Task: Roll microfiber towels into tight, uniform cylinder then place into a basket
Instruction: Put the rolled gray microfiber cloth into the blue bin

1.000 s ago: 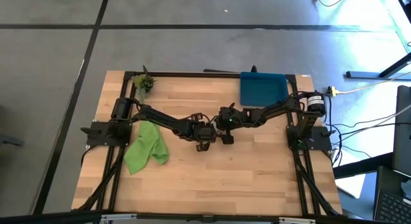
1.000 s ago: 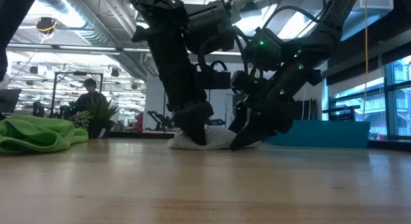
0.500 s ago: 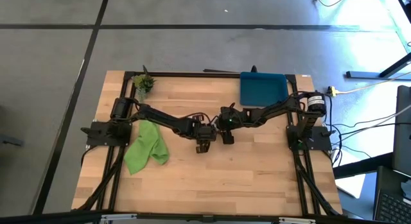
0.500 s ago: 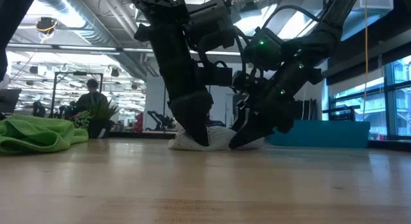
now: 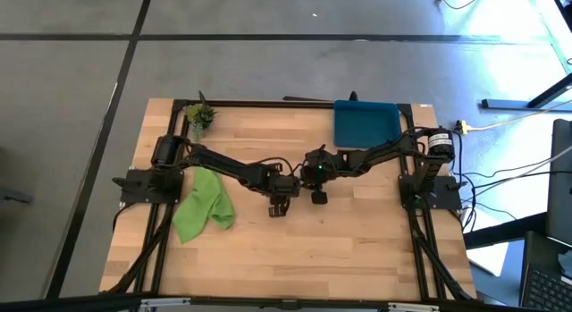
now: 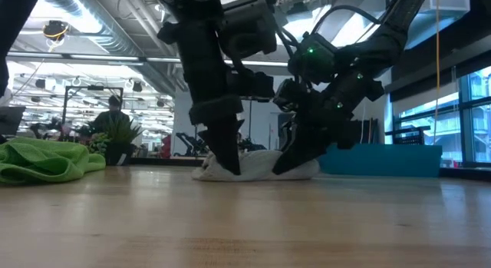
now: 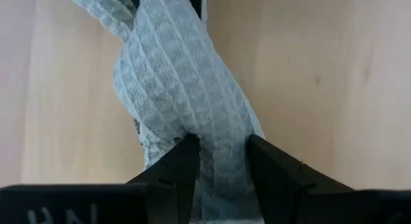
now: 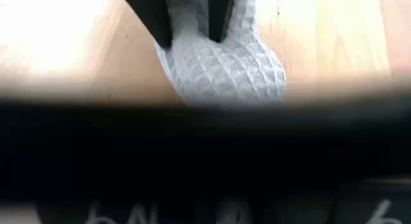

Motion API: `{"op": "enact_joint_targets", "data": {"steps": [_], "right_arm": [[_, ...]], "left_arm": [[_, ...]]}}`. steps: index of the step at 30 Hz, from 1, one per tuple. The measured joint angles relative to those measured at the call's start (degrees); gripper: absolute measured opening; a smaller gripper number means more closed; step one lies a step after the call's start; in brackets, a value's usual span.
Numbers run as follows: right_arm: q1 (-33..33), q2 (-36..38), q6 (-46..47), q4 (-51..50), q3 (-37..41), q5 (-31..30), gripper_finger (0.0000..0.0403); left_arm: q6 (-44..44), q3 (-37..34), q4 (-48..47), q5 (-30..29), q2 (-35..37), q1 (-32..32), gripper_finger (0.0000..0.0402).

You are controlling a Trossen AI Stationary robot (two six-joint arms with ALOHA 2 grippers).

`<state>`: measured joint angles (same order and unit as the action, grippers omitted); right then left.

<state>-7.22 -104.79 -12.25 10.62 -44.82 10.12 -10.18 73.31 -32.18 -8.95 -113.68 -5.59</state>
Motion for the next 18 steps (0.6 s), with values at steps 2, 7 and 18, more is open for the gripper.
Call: {"op": "enact_joint_targets", "data": {"steps": [2,7,18], "right_arm": [[0.01,0.00,-0.02,-0.03,0.00,0.19,0.0051],[-0.01,0.00,0.22,-0.12,0.13,0.39,0.0051],[0.00,1.79,0.20,-1.27,0.27,-2.67,0.0051]], "left_arm": [[-0.06,-0.24,-0.73,0.92,1.26,-0.06,0.0125],[-0.16,-0.48,-3.56,1.79,5.23,-0.34,0.0125],[-6.75,-0.36,-12.16,-2.51,13.16,-1.08,0.0125]]}}
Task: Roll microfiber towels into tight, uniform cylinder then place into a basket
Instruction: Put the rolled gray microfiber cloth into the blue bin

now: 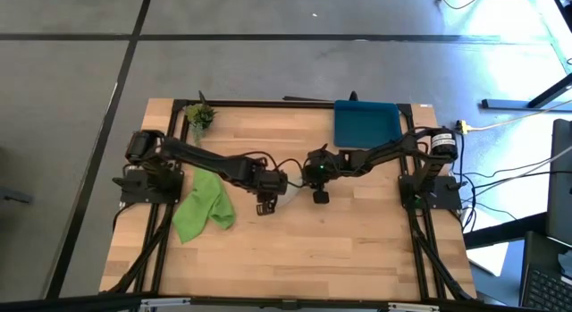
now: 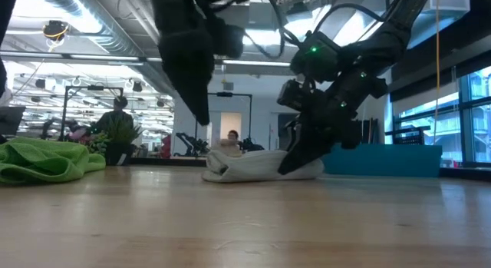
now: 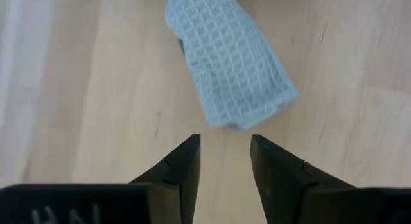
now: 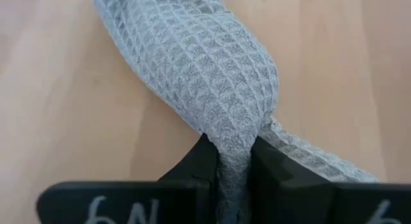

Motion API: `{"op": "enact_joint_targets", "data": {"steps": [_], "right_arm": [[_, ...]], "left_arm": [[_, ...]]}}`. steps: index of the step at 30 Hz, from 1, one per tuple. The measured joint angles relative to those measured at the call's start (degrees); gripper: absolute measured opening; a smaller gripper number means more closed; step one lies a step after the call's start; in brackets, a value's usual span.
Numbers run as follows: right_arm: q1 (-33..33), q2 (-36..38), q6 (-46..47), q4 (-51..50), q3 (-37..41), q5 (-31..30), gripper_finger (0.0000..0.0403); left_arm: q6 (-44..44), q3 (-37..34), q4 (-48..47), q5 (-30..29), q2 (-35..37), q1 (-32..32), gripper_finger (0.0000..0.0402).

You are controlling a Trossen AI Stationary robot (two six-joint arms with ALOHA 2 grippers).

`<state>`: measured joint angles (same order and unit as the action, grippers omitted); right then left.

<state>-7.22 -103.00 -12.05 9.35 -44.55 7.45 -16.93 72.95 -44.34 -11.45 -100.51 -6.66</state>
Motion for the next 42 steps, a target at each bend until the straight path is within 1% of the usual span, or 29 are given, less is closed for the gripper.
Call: {"op": "enact_joint_targets", "data": {"steps": [4,8,13,15,18,24,28,31,39,42], "right_arm": [[-0.28,2.36,-0.04,-1.91,0.24,-1.53,0.0051],[-0.28,5.27,-0.22,-3.37,0.16,-6.00,0.0051],[-0.28,8.68,-0.35,-5.52,0.13,-9.07,0.0051],[-0.54,9.79,-0.46,-5.53,0.08,-8.96,0.0051],[-0.59,9.97,-0.22,-7.31,-0.03,-7.02,0.0051],[0.00,5.65,-0.05,-9.03,0.13,-4.13,0.0051],[0.42,4.09,-0.04,-8.64,0.01,-4.02,0.0053],[0.42,4.00,-0.14,-8.68,-0.01,-3.89,0.0076],[0.42,3.98,-0.50,-9.43,-0.32,-3.14,0.0153],[0.46,3.91,-2.08,-10.05,-0.89,-3.16,0.0185]], "left_arm": [[-1.03,0.07,-0.93,-2.19,2.14,-1.13,0.0125],[-1.19,0.09,-0.90,-3.77,3.94,-2.46,0.0125],[-2.56,0.09,-1.59,-4.47,4.90,-3.39,0.0125],[-2.61,0.13,-1.56,-4.54,4.90,-3.61,0.0125],[-3.33,0.13,-1.57,-4.54,4.90,-3.95,0.0125],[-3.69,0.15,-1.55,-4.54,4.90,-4.01,0.0125],[-3.68,0.17,-1.52,-4.54,4.90,-4.01,0.0125],[-3.65,0.17,-1.49,-4.54,4.90,-4.01,0.0125],[-3.54,0.17,-1.50,-4.55,4.90,-4.00,0.0125],[-3.52,0.17,-1.50,-4.56,4.90,-3.99,0.0125]]}}
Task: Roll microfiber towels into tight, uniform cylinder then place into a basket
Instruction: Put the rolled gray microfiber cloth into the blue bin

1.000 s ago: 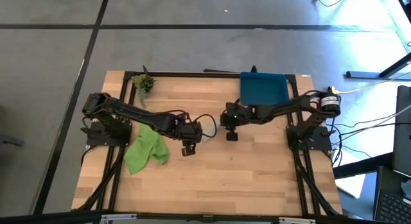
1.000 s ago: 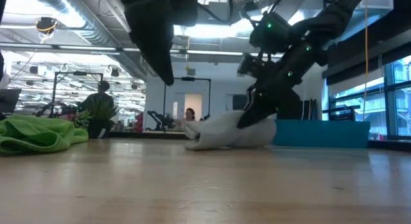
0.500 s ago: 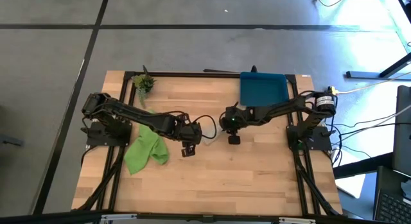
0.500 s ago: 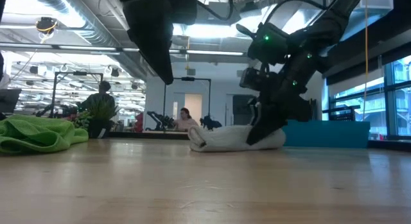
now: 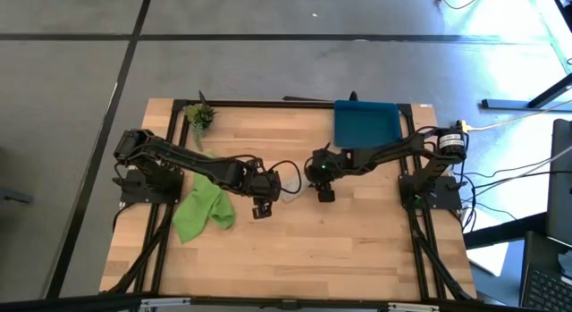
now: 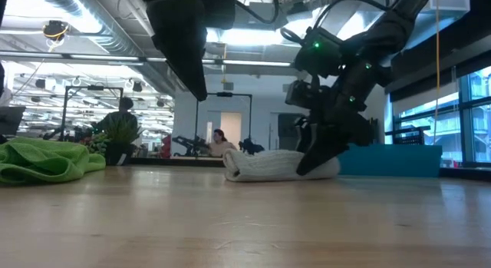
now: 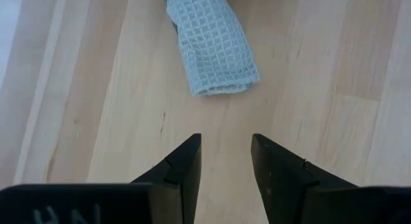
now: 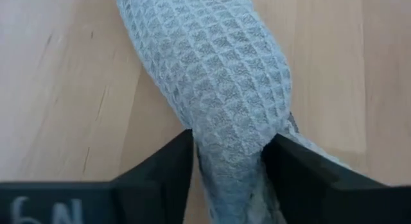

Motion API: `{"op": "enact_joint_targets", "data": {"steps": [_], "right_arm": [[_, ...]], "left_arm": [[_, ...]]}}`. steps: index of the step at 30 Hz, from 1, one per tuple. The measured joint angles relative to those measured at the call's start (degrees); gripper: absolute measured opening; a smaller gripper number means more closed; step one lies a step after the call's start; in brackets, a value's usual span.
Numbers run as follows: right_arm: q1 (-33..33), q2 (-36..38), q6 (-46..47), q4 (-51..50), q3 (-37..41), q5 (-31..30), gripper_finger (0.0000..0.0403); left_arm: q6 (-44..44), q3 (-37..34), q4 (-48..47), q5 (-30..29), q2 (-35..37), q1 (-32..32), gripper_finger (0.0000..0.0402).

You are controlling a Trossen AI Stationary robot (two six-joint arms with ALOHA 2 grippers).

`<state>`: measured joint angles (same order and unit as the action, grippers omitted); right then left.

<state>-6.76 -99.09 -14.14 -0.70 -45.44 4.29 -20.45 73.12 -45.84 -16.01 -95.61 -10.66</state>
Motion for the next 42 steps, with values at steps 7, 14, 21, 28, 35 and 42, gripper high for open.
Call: {"op": "enact_joint_targets", "data": {"steps": [7,14,21,28,35,42], "right_arm": [[0.66,-0.04,-2.80,-6.50,-5.03,-0.11,0.0247],[0.70,-0.04,-4.40,-13.85,-9.97,-0.11,0.0263],[0.66,-0.02,-6.87,-14.02,-10.16,-0.11,0.0262],[0.66,0.01,-7.55,-14.04,-10.17,-0.11,0.0262],[0.63,4.83,-7.20,-18.30,-10.15,-0.15,0.0262],[0.62,11.91,-7.06,-21.10,-10.17,-0.05,0.0261]], "left_arm": [[0.00,0.01,0.01,0.00,0.00,0.00,0.0125],[0.00,0.02,0.02,0.00,0.00,0.00,0.0125],[0.00,0.02,0.02,0.00,0.00,0.00,0.0125],[0.46,0.02,-0.08,0.28,0.00,-0.01,0.0125],[4.16,0.02,-1.28,-0.18,0.02,-1.27,0.0125],[5.11,-0.20,-0.94,-1.93,1.31,-1.62,0.0125]]}}
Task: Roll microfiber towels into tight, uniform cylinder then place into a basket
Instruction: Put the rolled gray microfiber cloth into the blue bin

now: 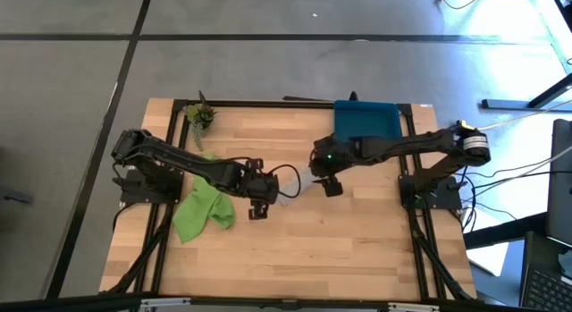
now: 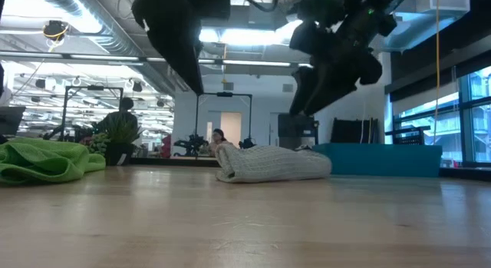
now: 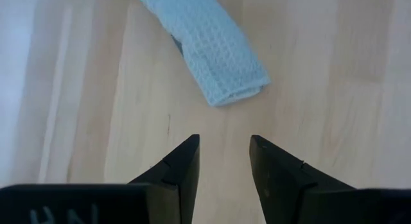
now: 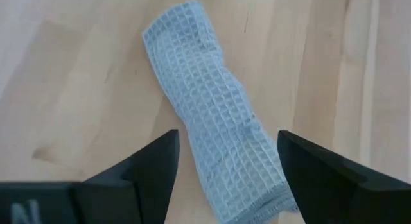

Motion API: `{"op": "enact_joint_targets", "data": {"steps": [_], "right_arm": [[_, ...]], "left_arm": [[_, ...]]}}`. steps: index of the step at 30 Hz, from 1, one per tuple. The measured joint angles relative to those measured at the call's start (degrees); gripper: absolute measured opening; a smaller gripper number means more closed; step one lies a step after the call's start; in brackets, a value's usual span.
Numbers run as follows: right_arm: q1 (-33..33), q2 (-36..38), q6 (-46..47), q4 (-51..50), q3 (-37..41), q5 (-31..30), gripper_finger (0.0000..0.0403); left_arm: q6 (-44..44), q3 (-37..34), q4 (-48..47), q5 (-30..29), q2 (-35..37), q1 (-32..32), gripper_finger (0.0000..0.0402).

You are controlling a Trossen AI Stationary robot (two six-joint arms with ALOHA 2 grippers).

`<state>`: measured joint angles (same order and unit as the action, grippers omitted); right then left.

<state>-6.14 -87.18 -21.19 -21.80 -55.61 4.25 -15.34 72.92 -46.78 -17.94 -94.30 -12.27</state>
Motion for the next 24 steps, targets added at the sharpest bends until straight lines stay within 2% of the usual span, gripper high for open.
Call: {"op": "enact_joint_targets", "data": {"steps": [3,6,12,15,24], "right_arm": [[0.01,1.23,0.26,-0.30,0.81,1.13,0.0261],[0.14,1.39,1.71,-0.30,2.13,1.23,0.0261],[0.16,1.49,2.92,1.30,3.08,1.30,0.0261],[0.16,1.49,2.93,1.68,3.08,1.55,0.0261],[0.16,1.49,2.95,2.40,3.08,1.53,0.0261]], "left_arm": [[0.92,-2.48,2.00,-0.12,3.58,-0.01,0.0125],[1.59,-7.72,7.95,-1.03,9.20,-0.02,0.0125],[4.15,-20.59,26.55,1.21,16.62,1.48,0.0125],[3.93,-23.46,28.05,3.80,17.76,2.81,0.0125],[2.45,-24.01,28.26,3.78,17.86,3.04,0.0125]]}}
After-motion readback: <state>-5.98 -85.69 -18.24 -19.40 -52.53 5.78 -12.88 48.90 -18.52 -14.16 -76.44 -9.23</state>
